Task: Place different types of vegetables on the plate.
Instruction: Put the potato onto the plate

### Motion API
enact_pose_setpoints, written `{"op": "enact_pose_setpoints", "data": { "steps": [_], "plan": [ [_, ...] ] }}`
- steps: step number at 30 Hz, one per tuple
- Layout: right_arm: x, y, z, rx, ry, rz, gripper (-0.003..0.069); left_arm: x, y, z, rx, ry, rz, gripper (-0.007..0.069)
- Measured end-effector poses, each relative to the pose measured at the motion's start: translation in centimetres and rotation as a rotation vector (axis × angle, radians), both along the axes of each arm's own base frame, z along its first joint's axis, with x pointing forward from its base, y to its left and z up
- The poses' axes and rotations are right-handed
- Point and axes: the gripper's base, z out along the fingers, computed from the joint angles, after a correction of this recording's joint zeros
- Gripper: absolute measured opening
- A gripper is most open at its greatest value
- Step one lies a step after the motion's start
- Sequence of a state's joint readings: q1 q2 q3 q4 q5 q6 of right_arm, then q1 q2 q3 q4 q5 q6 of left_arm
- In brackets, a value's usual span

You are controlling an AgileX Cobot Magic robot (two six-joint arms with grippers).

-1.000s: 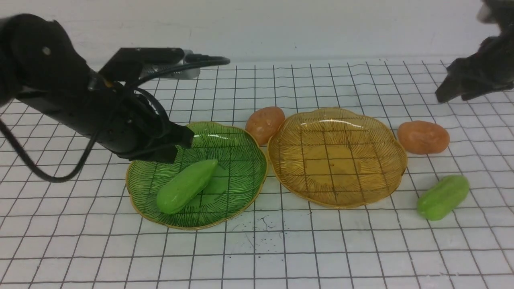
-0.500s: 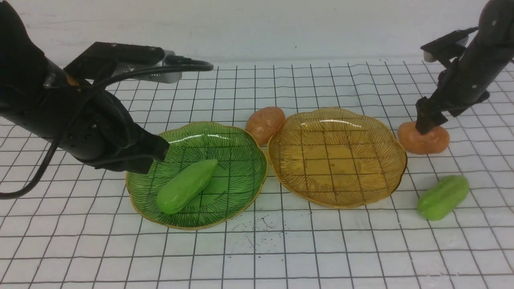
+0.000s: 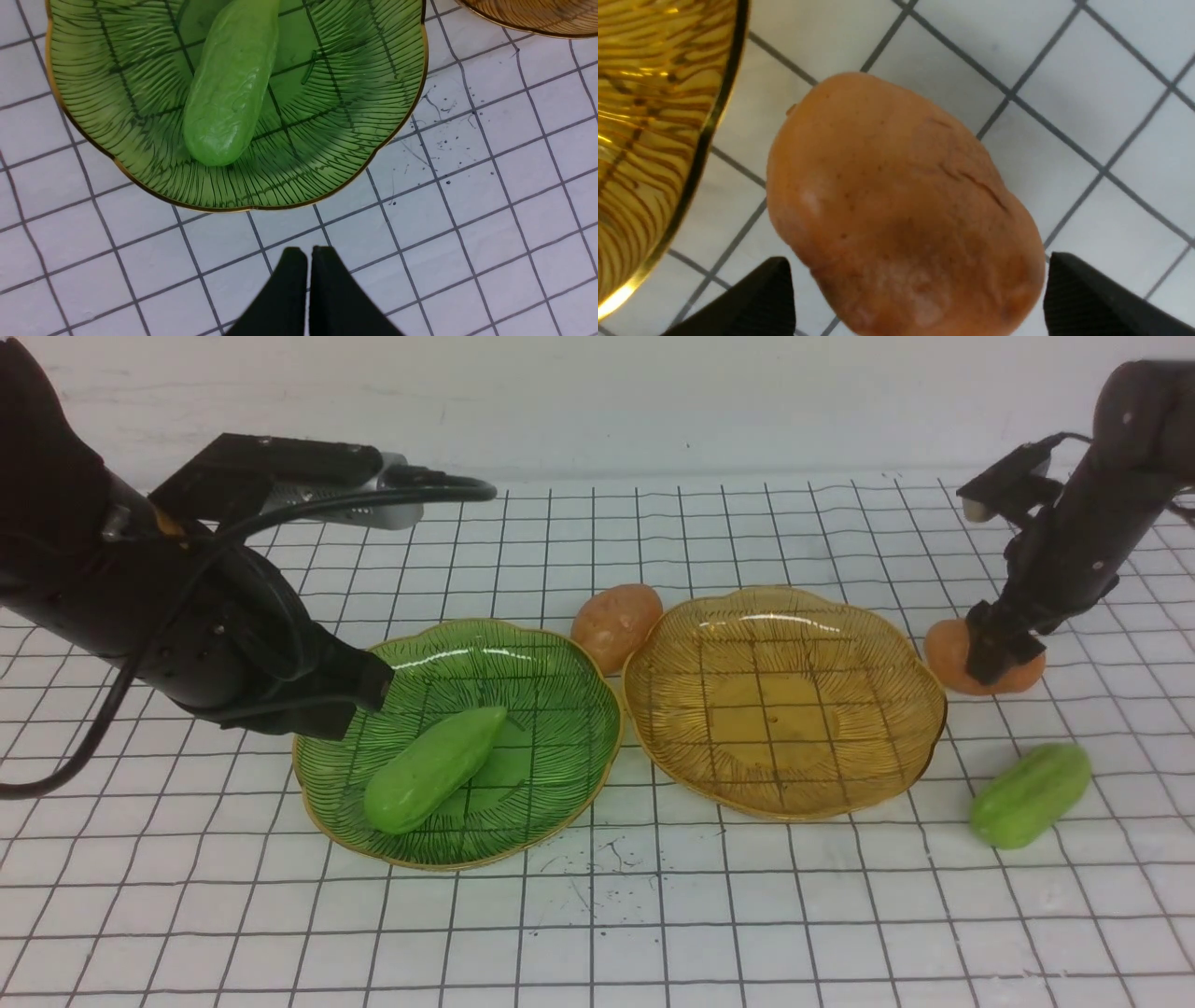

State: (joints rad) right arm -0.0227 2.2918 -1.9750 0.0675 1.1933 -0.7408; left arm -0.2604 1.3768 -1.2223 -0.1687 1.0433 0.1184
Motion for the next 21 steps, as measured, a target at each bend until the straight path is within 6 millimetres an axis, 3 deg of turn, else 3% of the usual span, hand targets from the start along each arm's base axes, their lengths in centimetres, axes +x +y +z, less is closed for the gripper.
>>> {"op": "enact_pose_setpoints", "data": {
  "steps": [6, 9, 14, 18, 21],
  "plan": [
    [0.4, 0.0, -0.9, -0.004, -0.001, 0.014, 0.0658, 0.0, 0.0, 0.0, 0.000, 0.000, 0.000, -0.0008],
    [0.4, 0.0, -0.9, -0.003, -0.001, 0.009, 0.0606, 0.0, 0.0, 0.0, 0.000, 0.000, 0.000, -0.0008],
    [0.5, -0.1, -0.5, -0.001, 0.009, -0.033, 0.0590, 0.0, 0.0, 0.0, 0.000, 0.000, 0.000, -0.0008],
    [1.3, -0.6, 1.5, -0.013, -0.042, -0.187, 0.0588, 0.0, 0.0, 0.0, 0.000, 0.000, 0.000, -0.0008],
    [1.8, -0.9, 5.8, 0.016, -0.171, -0.365, 0.0588, 0.0, 0.0, 0.0, 0.000, 0.000, 0.000, -0.0008]
  ]
}}
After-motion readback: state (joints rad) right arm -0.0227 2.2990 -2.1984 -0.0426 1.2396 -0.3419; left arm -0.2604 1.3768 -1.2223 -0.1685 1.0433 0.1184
